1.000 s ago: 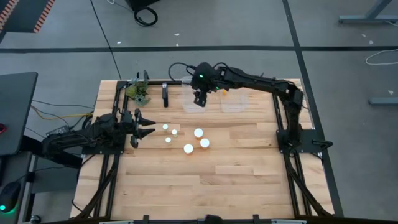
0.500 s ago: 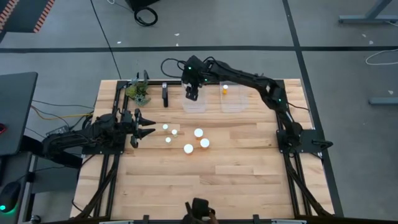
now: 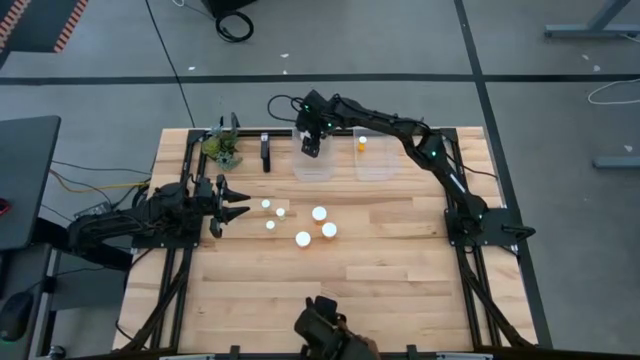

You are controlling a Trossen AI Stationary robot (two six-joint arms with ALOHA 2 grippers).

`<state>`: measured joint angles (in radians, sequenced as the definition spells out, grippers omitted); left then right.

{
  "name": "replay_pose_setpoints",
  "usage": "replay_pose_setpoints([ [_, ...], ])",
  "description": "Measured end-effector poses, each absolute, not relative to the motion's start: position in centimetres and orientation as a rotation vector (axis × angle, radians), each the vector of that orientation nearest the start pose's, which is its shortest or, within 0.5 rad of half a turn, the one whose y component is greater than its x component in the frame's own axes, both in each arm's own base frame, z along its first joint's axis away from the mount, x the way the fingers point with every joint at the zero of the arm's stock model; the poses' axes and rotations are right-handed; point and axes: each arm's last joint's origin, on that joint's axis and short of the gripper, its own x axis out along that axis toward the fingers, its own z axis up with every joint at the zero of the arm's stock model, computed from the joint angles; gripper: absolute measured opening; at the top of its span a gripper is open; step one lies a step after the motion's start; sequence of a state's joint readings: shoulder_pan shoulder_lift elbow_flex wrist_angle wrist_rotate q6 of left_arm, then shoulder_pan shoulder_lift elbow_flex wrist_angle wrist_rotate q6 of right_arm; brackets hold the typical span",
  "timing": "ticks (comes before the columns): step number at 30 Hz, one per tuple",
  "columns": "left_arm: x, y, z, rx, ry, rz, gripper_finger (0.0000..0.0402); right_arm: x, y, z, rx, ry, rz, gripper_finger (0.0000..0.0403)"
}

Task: Pick and place medicine bottles into bin by pill shape (circle, oval)
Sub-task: Put the large orange pill bottle into the left transparent bin

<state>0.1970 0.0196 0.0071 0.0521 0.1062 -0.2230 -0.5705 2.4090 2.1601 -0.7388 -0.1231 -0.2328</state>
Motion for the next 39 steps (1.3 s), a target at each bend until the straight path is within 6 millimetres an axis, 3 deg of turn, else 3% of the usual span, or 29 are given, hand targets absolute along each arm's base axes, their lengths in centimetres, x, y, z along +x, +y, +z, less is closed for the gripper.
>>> replay_pose_setpoints([
  [6, 9.7, 1.6, 16.9, -0.217, -0.049, 0.086, 0.0172, 44.2, -27.9, 18.5, 0.141, 0.991, -0.285, 0.0232],
  [23, 9.7, 1.6, 17.0, -0.217, -0.049, 0.086, 0.0172, 44.0, -27.9, 18.3, 0.192, 1.0, -0.27, 0.0234],
  [33, 9.7, 1.6, 16.9, -0.217, -0.049, 0.086, 0.0172, 44.0, -27.9, 18.3, 0.192, 1.0, -0.266, 0.0286],
  [39, 9.7, 1.6, 17.0, -0.217, -0.049, 0.086, 0.0172, 43.9, -27.8, 18.4, 0.199, 1.015, -0.264, 0.0296],
])
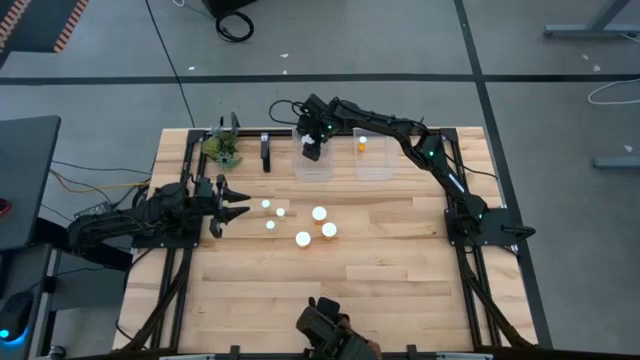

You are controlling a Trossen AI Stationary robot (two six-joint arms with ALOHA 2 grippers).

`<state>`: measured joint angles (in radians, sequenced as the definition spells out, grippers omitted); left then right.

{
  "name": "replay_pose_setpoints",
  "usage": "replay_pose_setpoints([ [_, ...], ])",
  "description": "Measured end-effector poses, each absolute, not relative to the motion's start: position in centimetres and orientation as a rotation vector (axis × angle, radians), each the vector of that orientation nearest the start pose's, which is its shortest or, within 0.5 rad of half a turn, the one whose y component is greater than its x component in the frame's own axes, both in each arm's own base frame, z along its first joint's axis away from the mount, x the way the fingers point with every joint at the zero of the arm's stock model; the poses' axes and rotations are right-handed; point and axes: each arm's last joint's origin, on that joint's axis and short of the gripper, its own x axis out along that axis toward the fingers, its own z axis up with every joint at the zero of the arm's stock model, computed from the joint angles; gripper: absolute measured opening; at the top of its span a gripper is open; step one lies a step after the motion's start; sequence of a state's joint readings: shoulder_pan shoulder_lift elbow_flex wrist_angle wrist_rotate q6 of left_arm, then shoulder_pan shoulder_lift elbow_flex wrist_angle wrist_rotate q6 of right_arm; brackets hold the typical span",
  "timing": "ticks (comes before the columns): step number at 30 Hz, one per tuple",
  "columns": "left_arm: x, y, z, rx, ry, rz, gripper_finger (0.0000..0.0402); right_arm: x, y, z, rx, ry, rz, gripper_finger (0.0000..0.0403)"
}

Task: Pick and place medicine bottles into bin by pill shape (circle, oval)
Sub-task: Put the large orange pill bottle into the left transparent bin

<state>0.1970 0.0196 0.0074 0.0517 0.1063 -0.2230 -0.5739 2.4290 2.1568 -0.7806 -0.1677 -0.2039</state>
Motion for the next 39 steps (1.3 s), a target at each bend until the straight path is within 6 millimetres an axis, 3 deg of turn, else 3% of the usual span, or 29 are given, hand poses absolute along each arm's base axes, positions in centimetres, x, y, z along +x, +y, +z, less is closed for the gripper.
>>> replay_pose_setpoints([
  [14, 9.7, 1.6, 17.0, -0.217, -0.05, 0.086, 0.0172, 43.0, -26.8, 23.5, 0.151, 0.995, -0.307, 0.0297],
  [21, 9.7, 1.6, 17.0, -0.217, -0.05, 0.085, 0.0172, 42.0, -25.4, 27.9, 0.113, 0.927, -0.321, 0.0297],
  [27, 9.7, 1.6, 17.0, -0.217, -0.05, 0.085, 0.0172, 42.0, -23.1, 30.8, 0.082, 0.867, -0.297, 0.0297],
  [39, 9.7, 1.6, 17.0, -0.217, -0.051, 0.085, 0.0172, 45.0, -16.2, 31.1, 0.012, 0.859, -0.151, 0.0297],
])
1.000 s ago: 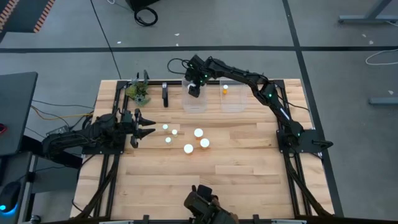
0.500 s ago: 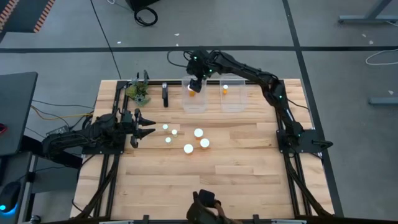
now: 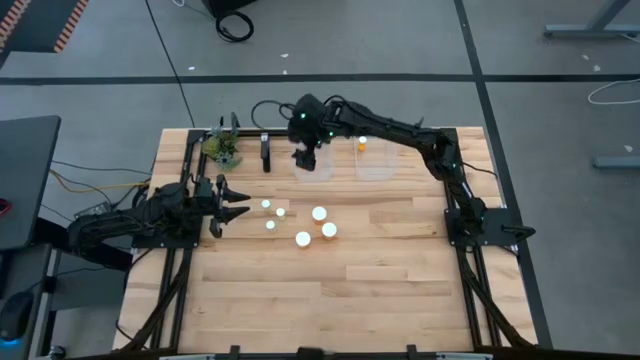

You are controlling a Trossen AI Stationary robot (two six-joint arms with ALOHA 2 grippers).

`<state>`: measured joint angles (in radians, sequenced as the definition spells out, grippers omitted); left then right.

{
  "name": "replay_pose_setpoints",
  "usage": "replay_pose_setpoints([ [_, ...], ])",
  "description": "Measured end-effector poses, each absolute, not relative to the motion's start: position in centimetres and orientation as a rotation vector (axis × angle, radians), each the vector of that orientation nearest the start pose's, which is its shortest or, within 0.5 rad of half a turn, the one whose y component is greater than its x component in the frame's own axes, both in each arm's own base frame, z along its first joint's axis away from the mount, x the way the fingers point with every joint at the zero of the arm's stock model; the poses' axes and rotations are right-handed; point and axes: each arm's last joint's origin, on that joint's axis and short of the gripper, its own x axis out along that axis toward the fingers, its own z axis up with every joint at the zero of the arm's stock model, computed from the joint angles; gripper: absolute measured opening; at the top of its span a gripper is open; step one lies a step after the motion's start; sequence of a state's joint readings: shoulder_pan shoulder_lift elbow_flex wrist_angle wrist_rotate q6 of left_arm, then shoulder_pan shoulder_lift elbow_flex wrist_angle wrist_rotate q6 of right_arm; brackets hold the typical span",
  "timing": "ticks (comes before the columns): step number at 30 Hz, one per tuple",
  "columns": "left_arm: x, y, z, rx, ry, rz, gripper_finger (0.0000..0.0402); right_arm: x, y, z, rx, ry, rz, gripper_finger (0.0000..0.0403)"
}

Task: Pick and place medicine bottles into bin by pill shape (circle, oval)
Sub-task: Put the large orange pill bottle into the left transparent bin

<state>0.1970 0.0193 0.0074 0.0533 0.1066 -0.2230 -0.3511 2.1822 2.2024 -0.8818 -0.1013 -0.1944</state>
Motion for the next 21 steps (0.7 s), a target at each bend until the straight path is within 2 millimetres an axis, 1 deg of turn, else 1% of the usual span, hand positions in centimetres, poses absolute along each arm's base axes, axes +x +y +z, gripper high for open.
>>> replay_pose_setpoints([
  [8, 9.7, 1.6, 17.0, -0.216, -0.051, 0.085, 0.0172, 46.5, -11.3, 31.1, -0.033, 0.856, -0.053, 0.0297],
  [12, 9.7, 1.6, 17.0, -0.216, -0.051, 0.085, 0.0172, 46.9, -9.3, 31.1, -0.059, 0.857, -0.029, 0.0297],
  [15, 9.7, 1.6, 17.0, -0.217, -0.052, 0.085, 0.0172, 47.4, -8.2, 30.7, -0.07, 0.859, -0.009, 0.0297],
  [21, 9.7, 1.6, 17.0, -0.217, -0.052, 0.085, 0.0172, 47.7, -7.3, 29.5, -0.064, 0.884, 0.005, 0.0297],
])
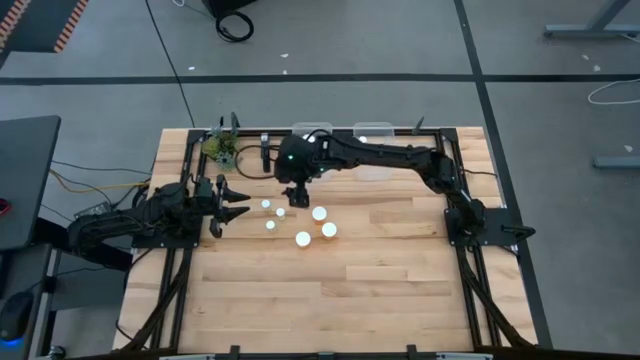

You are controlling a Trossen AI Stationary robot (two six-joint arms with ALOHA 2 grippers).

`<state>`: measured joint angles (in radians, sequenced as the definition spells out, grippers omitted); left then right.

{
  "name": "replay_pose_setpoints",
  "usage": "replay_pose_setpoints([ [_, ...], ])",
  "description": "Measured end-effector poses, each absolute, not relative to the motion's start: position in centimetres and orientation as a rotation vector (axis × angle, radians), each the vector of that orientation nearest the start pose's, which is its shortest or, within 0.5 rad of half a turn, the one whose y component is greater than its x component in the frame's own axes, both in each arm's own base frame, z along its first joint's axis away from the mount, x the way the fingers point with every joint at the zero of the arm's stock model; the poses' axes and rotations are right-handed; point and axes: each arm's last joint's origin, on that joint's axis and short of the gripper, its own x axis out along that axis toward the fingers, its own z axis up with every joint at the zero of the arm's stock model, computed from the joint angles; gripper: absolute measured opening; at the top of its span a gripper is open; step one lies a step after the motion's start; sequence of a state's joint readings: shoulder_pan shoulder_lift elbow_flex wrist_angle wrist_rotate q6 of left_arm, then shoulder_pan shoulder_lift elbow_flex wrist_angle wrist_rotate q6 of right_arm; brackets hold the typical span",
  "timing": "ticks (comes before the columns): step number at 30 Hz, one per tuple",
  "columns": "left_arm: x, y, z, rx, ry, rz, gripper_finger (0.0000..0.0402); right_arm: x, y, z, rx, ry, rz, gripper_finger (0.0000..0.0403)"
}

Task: Pick and place medicine bottles into bin by pill shape (circle, oval)
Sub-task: Put the large orange pill bottle into the left transparent bin

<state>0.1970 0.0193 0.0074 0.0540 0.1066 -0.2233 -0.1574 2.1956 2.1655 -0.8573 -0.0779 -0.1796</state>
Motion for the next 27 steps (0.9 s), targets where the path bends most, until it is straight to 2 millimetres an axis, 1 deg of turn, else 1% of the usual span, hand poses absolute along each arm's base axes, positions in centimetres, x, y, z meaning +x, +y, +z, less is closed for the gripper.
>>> replay_pose_setpoints([
  [3, 9.7, 1.6, 17.0, -0.217, -0.052, 0.085, 0.0172, 47.6, -7.3, 28.6, -0.044, 0.909, -0.001, 0.0297],
  [7, 9.7, 1.6, 17.0, -0.216, -0.052, 0.085, 0.0172, 47.4, -7.3, 26.9, -0.019, 0.963, -0.005, 0.0297],
  [9, 9.7, 1.6, 17.0, -0.217, -0.051, 0.085, 0.0172, 47.4, -7.2, 26.4, -0.008, 0.979, -0.006, 0.0297],
  [11, 9.7, 1.6, 17.0, -0.216, -0.052, 0.085, 0.0172, 47.4, -7.1, 26.2, -0.006, 0.984, -0.004, 0.0297],
  [15, 9.7, 1.6, 17.0, -0.216, -0.052, 0.085, 0.0172, 47.3, -6.1, 26.1, -0.011, 1.006, 0.011, 0.0296],
  [21, 9.7, 1.6, 17.0, -0.217, -0.051, 0.085, 0.0172, 45.8, -4.8, 26.7, -0.009, 1.126, -0.026, 0.0296],
  [27, 9.7, 1.6, 17.0, -0.217, -0.052, 0.085, 0.0172, 44.7, -3.5, 26.2, -0.004, 1.264, -0.075, 0.0296],
])
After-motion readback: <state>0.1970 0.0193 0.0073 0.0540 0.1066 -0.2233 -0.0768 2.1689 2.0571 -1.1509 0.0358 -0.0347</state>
